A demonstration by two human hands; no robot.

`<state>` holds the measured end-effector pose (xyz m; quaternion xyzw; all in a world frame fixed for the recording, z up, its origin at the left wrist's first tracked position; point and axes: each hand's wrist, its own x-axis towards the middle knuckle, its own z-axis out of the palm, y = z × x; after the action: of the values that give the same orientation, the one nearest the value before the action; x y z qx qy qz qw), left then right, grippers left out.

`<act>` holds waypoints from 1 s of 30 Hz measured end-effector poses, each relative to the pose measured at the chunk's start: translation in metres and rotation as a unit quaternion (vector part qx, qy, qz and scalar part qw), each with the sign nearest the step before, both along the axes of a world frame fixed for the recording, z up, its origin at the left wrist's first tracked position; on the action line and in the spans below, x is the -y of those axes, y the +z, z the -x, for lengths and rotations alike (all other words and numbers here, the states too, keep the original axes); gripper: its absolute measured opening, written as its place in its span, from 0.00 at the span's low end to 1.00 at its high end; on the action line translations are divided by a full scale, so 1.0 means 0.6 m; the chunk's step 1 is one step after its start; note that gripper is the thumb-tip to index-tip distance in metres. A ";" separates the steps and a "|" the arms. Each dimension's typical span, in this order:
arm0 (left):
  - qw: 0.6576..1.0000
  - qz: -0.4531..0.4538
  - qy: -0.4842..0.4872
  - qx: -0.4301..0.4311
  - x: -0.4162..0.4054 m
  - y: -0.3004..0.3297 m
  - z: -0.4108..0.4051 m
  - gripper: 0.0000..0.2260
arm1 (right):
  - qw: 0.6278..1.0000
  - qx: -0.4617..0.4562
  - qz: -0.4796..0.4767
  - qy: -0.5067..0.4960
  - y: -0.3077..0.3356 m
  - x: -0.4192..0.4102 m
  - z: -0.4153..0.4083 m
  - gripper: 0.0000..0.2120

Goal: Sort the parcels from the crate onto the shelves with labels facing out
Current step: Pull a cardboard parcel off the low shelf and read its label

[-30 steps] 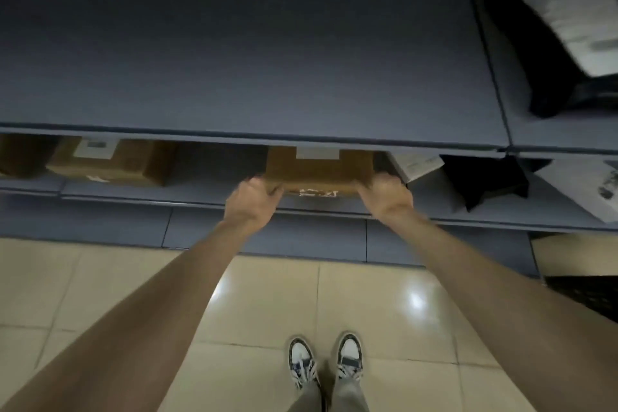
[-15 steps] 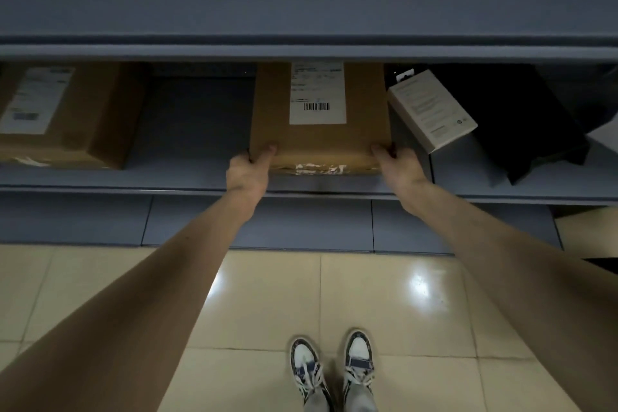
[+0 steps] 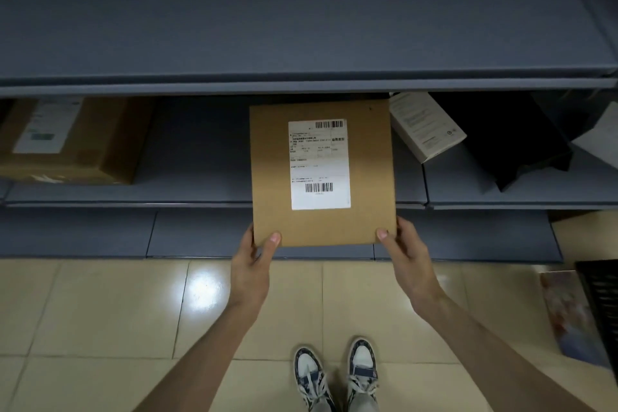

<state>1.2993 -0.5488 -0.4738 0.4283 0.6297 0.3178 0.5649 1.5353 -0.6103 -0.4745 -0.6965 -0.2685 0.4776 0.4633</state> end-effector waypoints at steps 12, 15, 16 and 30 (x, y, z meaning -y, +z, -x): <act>1.000 -0.015 -0.012 -0.014 -0.002 -0.025 0.011 0.21 | 1.000 0.000 0.002 0.021 -0.030 0.015 -0.003 0.20; 1.000 -0.016 -0.012 -0.011 -0.002 -0.025 0.009 0.21 | 1.000 0.001 0.007 0.022 -0.034 0.015 -0.005 0.20; 1.000 -0.016 -0.012 -0.010 -0.002 -0.025 0.009 0.21 | 1.000 0.004 0.007 0.022 -0.035 0.015 -0.006 0.19; 1.000 -0.015 0.005 0.016 -0.019 -0.008 0.017 0.18 | 0.999 0.021 0.014 0.032 -0.014 -0.019 -0.009 0.16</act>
<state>1.2891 -0.5375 -0.4786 0.4281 0.6181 0.3369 0.5667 1.5408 -0.5989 -0.4827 -0.7041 -0.2937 0.4807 0.4323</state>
